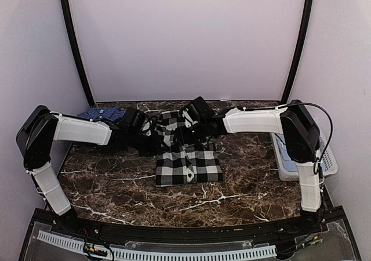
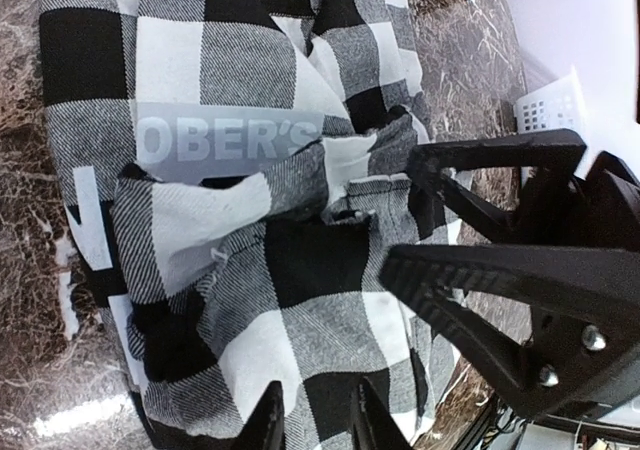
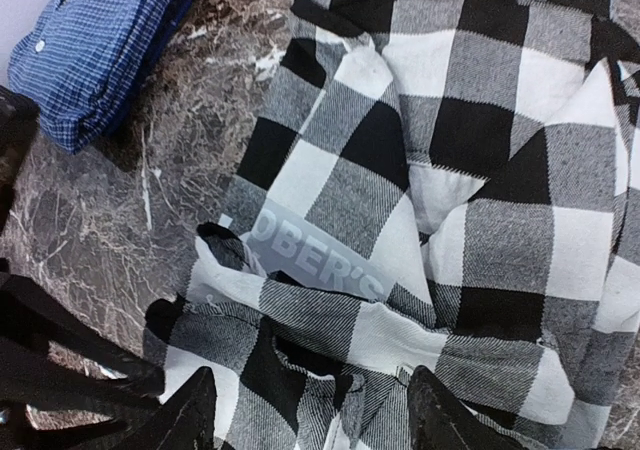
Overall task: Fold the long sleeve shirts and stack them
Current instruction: Smooth out the 2/3-rectangle-folded shirt at the center of the board.
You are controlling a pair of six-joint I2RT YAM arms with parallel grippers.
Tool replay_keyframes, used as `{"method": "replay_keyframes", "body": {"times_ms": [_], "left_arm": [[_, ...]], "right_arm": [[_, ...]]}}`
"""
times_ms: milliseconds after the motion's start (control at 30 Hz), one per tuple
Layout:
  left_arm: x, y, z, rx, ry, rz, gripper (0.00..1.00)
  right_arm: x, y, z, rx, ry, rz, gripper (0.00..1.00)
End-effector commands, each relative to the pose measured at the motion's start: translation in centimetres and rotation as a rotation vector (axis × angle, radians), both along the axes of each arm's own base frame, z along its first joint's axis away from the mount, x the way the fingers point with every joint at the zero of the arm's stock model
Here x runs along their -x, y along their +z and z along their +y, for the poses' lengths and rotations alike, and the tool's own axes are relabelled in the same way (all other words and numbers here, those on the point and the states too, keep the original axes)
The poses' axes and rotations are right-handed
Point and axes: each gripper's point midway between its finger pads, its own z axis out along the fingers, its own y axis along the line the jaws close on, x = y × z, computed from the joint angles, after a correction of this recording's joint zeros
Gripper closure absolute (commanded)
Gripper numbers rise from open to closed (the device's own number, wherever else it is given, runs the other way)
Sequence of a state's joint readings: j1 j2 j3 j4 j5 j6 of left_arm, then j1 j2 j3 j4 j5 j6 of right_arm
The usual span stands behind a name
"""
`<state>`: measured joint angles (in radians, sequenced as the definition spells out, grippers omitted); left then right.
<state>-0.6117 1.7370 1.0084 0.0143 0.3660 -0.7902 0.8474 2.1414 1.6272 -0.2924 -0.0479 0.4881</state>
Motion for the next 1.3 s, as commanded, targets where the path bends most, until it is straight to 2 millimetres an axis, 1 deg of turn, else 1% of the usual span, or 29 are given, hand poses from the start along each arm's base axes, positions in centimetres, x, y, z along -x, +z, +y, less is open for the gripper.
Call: {"method": "replay_keyframes", "body": {"times_ms": [0,33,100,167,233,367,500,633,700,733,867,933,1000,1033,1100,1200,1267], "left_arm": [[-1.6,-2.1,1.9,-0.034,0.097,0.024,0.81],[-1.7,-3.0,2.4,-0.051,0.107,0.040,0.81],[-2.6,-4.0,3.3,-0.068,0.126,0.050,0.82],[-3.0,-5.1,3.6,-0.088,0.124,0.062,0.82],[-3.4,-5.7,3.6,-0.105,0.119,0.075,0.83],[-3.9,-5.9,3.5,-0.114,0.117,0.071,0.84],[-3.7,-6.1,3.9,-0.136,0.115,0.082,0.84],[-3.8,-5.9,3.9,-0.132,0.107,0.076,0.84],[-4.0,-5.6,3.7,-0.131,0.102,0.067,0.84],[-4.1,-5.6,3.7,-0.134,0.098,0.065,0.84],[-4.4,-5.4,4.0,-0.146,0.095,0.054,0.84],[-4.5,-5.4,4.2,-0.151,0.095,0.056,0.84],[-4.5,-5.3,4.2,-0.149,0.088,0.054,0.84],[-4.4,-5.0,4.1,-0.146,0.082,0.053,0.84],[-4.4,-4.5,4.0,-0.143,0.068,0.042,0.83],[-4.5,-3.6,4.2,-0.158,0.055,0.014,0.81],[-4.3,-2.7,4.4,-0.164,0.046,-0.004,0.79]], "right_arm": [[-1.0,5.2,-0.5,-0.049,-0.021,-0.087,0.38],[-0.9,5.2,-0.6,-0.045,-0.021,-0.086,0.38],[-0.6,5.3,-0.8,-0.046,-0.016,-0.083,0.39],[-0.2,5.3,-1.0,-0.048,-0.009,-0.080,0.41],[0.2,5.0,-1.1,-0.039,-0.006,-0.077,0.45],[1.1,3.7,-1.1,-0.016,0.007,-0.060,0.58],[1.7,1.9,-0.6,0.022,0.022,-0.042,0.70],[1.6,0.1,0.2,0.054,0.033,-0.027,0.71],[1.1,-1.1,0.2,0.093,0.019,-0.030,0.71],[0.9,-2.1,0.2,0.114,0.014,-0.023,0.71],[0.6,-4.3,-0.2,0.161,-0.010,-0.002,0.71],[0.7,-5.2,-0.4,0.175,-0.017,0.008,0.70],[0.8,-5.6,-0.5,0.183,-0.013,0.020,0.69],[0.9,-5.3,-0.5,0.180,-0.012,0.019,0.68],[0.8,-4.0,-0.6,0.157,-0.016,-0.001,0.66],[0.6,-1.2,-0.6,0.105,-0.013,-0.038,0.61],[0.5,0.8,-0.7,0.080,-0.009,-0.061,0.60]]}}
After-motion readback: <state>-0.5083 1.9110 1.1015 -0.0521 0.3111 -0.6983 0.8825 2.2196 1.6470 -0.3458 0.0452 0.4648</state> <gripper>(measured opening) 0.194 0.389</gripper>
